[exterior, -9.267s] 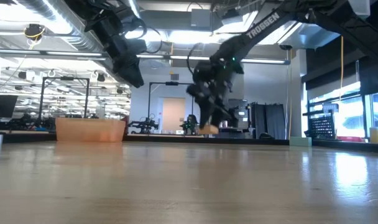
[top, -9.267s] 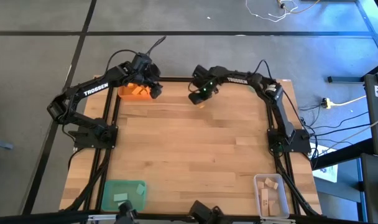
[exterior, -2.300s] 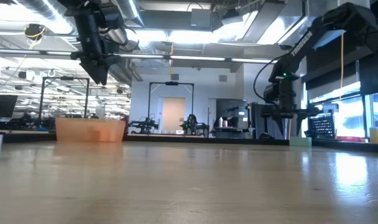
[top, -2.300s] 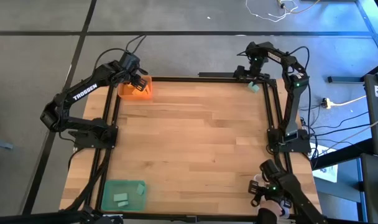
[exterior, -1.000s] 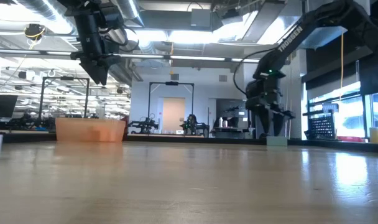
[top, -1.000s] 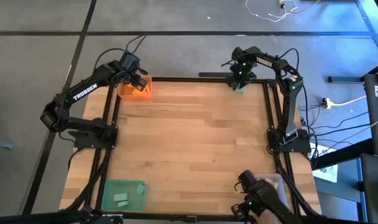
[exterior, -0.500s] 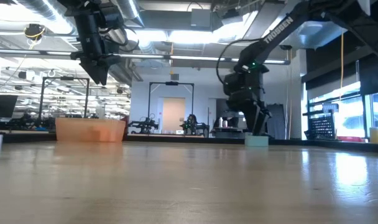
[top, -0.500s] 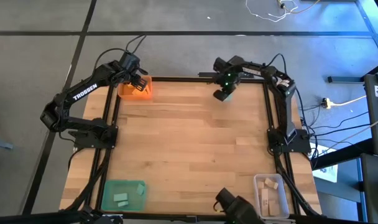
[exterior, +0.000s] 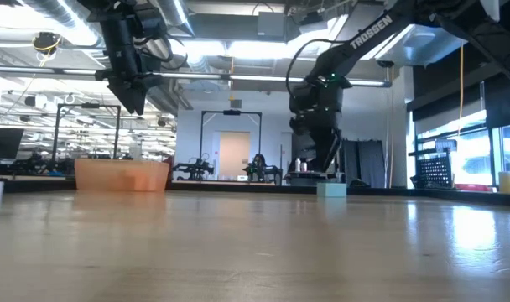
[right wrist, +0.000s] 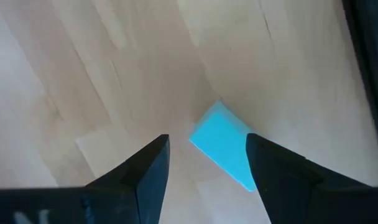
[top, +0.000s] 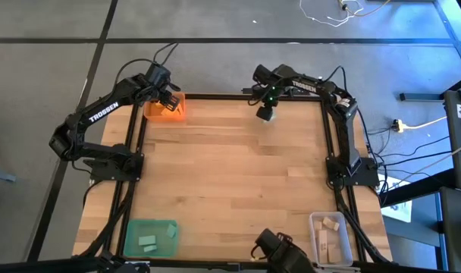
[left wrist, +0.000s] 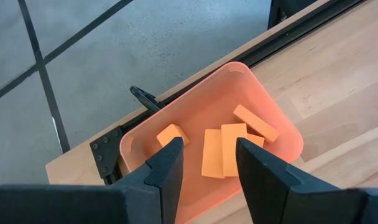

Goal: Sort & place blocks by color
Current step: Put the blue block into the blue bin

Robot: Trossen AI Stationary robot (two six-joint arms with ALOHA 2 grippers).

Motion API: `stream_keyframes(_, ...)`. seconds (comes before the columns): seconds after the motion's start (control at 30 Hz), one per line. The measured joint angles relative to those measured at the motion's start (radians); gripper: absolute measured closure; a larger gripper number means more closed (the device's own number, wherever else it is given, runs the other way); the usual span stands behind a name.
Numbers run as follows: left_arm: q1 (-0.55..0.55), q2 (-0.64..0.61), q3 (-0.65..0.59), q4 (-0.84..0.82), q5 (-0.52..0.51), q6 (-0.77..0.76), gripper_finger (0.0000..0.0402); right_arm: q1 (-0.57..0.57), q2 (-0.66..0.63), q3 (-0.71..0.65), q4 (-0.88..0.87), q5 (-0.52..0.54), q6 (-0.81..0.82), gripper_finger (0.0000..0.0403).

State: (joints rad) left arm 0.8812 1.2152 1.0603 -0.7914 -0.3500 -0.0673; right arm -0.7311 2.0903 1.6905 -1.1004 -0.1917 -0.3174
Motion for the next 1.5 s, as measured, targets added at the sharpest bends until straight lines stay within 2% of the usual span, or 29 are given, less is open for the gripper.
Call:
stream_keyframes(0.3, 0.000, 0.000, 0.000, 0.000, 0.000, 0.000, 0.0263, -0.002, -0.001, 0.000, -0.004, 0.026, -0.327, 0.0189)
stream_keyframes(0.5, 0.000, 0.000, 0.000, 0.000, 0.000, 0.000, 0.0263, -0.002, -0.003, -0.052, 0.064, 0.026, -0.538, 0.0189)
stream_keyframes(0.8, 0.000, 0.000, 0.000, 0.000, 0.000, 0.000, 0.0263, -0.003, -0.004, -0.081, 0.095, 0.075, -0.636, 0.0189)
stream_keyframes(1.1, 0.000, 0.000, 0.000, 0.000, 0.000, 0.000, 0.0263, -0.003, -0.004, -0.081, 0.078, 0.075, -0.660, 0.0189)
stream_keyframes(1.27, 0.000, 0.000, 0.000, 0.000, 0.000, 0.000, 0.0263, -0.003, -0.004, -0.126, 0.092, 0.067, -0.676, 0.0189)
stream_keyframes(1.5, 0.000, 0.000, 0.000, 0.000, 0.003, 0.000, 0.0263, 0.003, -0.004, -0.226, 0.236, 0.083, -0.691, 0.0189)
